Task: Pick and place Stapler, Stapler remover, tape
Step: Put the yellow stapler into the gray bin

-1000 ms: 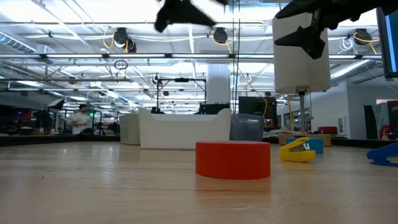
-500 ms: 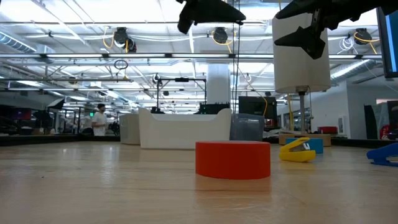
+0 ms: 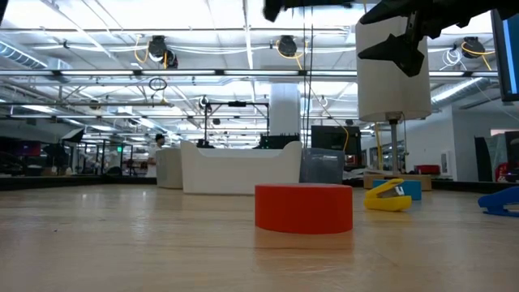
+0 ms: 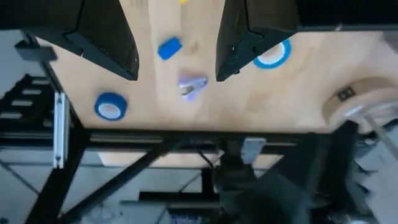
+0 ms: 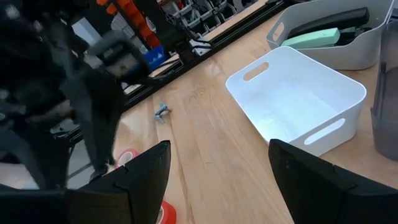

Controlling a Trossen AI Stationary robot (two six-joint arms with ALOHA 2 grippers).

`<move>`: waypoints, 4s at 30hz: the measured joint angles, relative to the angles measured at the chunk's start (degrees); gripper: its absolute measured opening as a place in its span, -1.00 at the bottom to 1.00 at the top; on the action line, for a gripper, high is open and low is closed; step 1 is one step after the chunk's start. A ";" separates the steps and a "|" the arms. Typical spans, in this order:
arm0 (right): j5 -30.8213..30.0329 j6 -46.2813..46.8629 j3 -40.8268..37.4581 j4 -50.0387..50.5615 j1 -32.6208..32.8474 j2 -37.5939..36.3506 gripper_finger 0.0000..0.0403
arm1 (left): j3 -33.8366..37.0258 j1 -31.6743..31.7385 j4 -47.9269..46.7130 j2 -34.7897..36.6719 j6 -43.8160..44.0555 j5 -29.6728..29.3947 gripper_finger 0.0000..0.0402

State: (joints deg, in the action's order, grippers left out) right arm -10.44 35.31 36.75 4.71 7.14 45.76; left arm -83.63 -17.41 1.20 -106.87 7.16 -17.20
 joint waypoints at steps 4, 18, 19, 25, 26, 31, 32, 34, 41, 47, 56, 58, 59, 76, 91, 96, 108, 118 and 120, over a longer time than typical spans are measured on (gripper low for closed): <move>0.00 0.00 0.00 0.01 0.00 0.00 0.31 | -3.27 0.00 -2.19 -4.23 -0.88 3.43 0.06; 0.00 0.00 0.00 0.12 0.00 0.00 0.31 | -5.10 1.92 -6.28 -13.14 -10.62 5.09 0.06; 0.00 0.00 0.00 -0.05 0.00 0.00 0.31 | -4.99 2.15 -6.92 -13.24 -11.23 5.24 0.06; 0.00 0.00 0.00 -0.06 0.00 0.00 0.31 | -4.99 3.48 -6.18 -15.04 -13.86 7.66 0.06; 0.01 0.00 0.00 -0.07 0.00 0.00 0.31 | -4.99 3.64 -6.03 -15.21 -15.03 8.45 0.06; 0.02 0.00 0.00 -0.13 0.00 0.00 0.31 | -4.99 4.16 -6.03 -15.69 -18.06 11.58 0.06; 0.00 0.00 0.00 -0.12 0.00 0.00 0.31 | -4.99 4.35 -5.99 -15.67 -18.08 12.33 0.06; 0.00 0.00 0.00 -0.11 0.00 0.00 0.31 | -4.99 4.90 -5.98 -15.67 -18.07 13.37 0.06; 0.00 -0.02 0.00 -0.11 -0.02 0.00 0.31 | -4.99 6.98 -5.21 -16.38 -16.43 17.32 0.06; 0.00 0.00 0.00 -0.09 -0.02 0.02 0.31 | -4.97 7.16 -5.87 -17.81 -15.66 19.81 0.06; 0.00 0.00 0.00 -0.17 -0.02 0.01 0.31 | -4.99 7.00 -4.93 -19.89 -16.09 20.70 0.06; 0.00 0.00 0.00 -0.16 -0.02 0.00 0.31 | -4.88 6.99 -5.27 -20.10 -16.05 20.84 0.06; 0.00 0.00 0.00 -0.15 -0.01 0.00 0.31 | -4.88 6.99 -4.44 -20.38 -16.09 20.86 0.06; 0.00 -0.02 0.00 -0.14 -0.02 0.00 0.31 | -4.93 7.37 -3.75 -22.18 -16.96 21.44 0.06; -0.02 -0.03 0.00 -0.17 -0.02 0.00 0.31 | -4.99 7.32 -2.50 -24.54 -13.85 22.35 -0.01; -0.02 -0.11 0.00 -0.16 -0.02 0.00 0.31 | -4.99 7.28 -2.58 -24.54 -11.84 23.23 -0.33; -0.02 -0.17 0.00 -0.17 -0.02 0.00 0.31 | -4.94 7.38 -3.27 -23.33 -2.46 24.64 -0.68; -0.03 -0.18 0.00 -0.23 -0.04 0.00 0.31 | -4.88 8.57 -19.57 -8.65 -2.22 7.19 -0.68; -0.02 -0.20 -0.02 0.01 -0.04 0.04 0.31 | -4.97 9.59 -23.78 -5.02 -3.79 1.40 -0.68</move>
State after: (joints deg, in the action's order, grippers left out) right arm -10.46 35.11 36.73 4.73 7.09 45.80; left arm -88.60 -7.82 -22.58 -111.89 3.37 -15.80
